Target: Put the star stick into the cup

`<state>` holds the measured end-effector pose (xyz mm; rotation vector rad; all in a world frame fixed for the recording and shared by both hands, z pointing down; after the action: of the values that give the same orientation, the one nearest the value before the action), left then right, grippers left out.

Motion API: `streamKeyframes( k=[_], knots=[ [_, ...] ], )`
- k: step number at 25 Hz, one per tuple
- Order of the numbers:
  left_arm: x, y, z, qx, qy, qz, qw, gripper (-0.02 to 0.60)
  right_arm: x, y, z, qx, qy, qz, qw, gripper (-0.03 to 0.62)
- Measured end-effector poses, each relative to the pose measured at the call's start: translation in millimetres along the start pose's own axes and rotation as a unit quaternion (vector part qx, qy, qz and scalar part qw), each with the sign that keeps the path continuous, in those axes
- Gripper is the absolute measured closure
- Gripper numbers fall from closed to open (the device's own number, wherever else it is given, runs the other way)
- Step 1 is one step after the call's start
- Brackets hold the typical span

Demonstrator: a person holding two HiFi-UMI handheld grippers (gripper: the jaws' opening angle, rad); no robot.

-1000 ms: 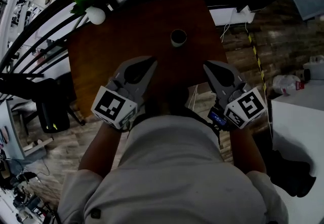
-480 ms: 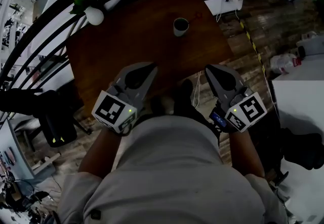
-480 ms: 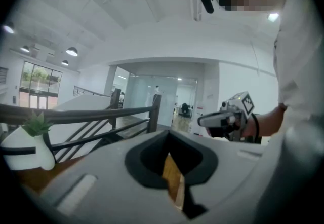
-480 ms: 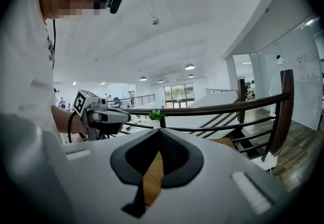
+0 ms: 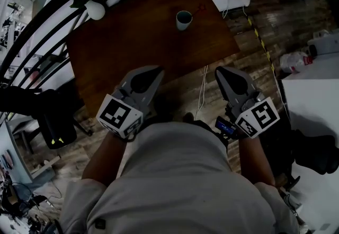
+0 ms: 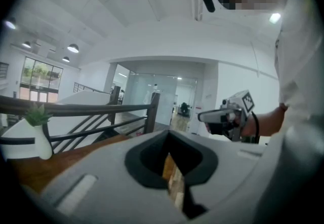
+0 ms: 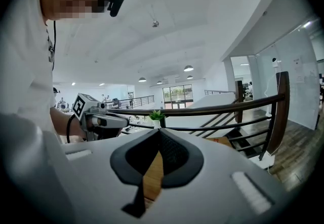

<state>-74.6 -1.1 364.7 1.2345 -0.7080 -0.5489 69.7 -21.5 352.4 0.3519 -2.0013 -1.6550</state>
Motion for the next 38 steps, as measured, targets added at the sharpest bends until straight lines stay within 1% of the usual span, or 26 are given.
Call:
streamKeyframes(
  k=[4, 7, 10, 14, 18, 21, 28, 38],
  knots=[
    [8.4, 11.1, -27.7, 0.005, -0.007, 0.008, 0.9999, 0.578, -22.2, 7.6, 3.1, -0.006, -0.012, -0.001, 1.0, 0.586],
    [9.6, 18.6, -47.3, -0.005, -0.018, 0.01, 0.9998, 0.578, -41.8, 18.4, 7.2, -0.012, -0.022, 0.003, 1.0, 0.586],
    [7.0, 21.2, -67.9, 0.0, -0.03, 0.009, 0.9995, 0.578, -62.3, 27.7, 10.3, -0.013, -0.03, 0.006, 0.999, 0.586],
    [0.4, 34.7, -94.7, 0.011, -0.041, 0.018, 0.9989, 0.578, -88.8, 37.7, 16.9, -0.014, -0.039, 0.003, 0.999, 0.586],
    [-8.1, 44.0, -127.9, 0.007, -0.052, 0.019, 0.9985, 0.578, -117.3, 49.1, 31.9, -0.013, -0.053, 0.002, 0.999, 0.586],
    [-12.5, 44.5, -146.7, 0.004, -0.052, 0.014, 0.9985, 0.578, -130.9, 52.3, 41.7, -0.015, -0.06, 0.002, 0.998, 0.586],
    [-22.9, 47.8, -169.5, 0.001, -0.052, 0.004, 0.9986, 0.578, -154.4, 61.3, 60.5, -0.012, -0.06, 0.0, 0.998, 0.586],
    [-33.8, 42.7, -181.3, 0.004, -0.058, -0.008, 0.9983, 0.578, -162.9, 57.9, 71.8, -0.019, -0.062, -0.009, 0.998, 0.586]
  ],
)
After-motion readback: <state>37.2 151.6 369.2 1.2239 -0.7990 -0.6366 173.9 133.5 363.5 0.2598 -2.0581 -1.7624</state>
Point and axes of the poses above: the fingertips, and each gripper's own axes: x forward along the fingers, z to its left, y out of its underside, the point moved 1 cm from there along -x, backward along the fingers
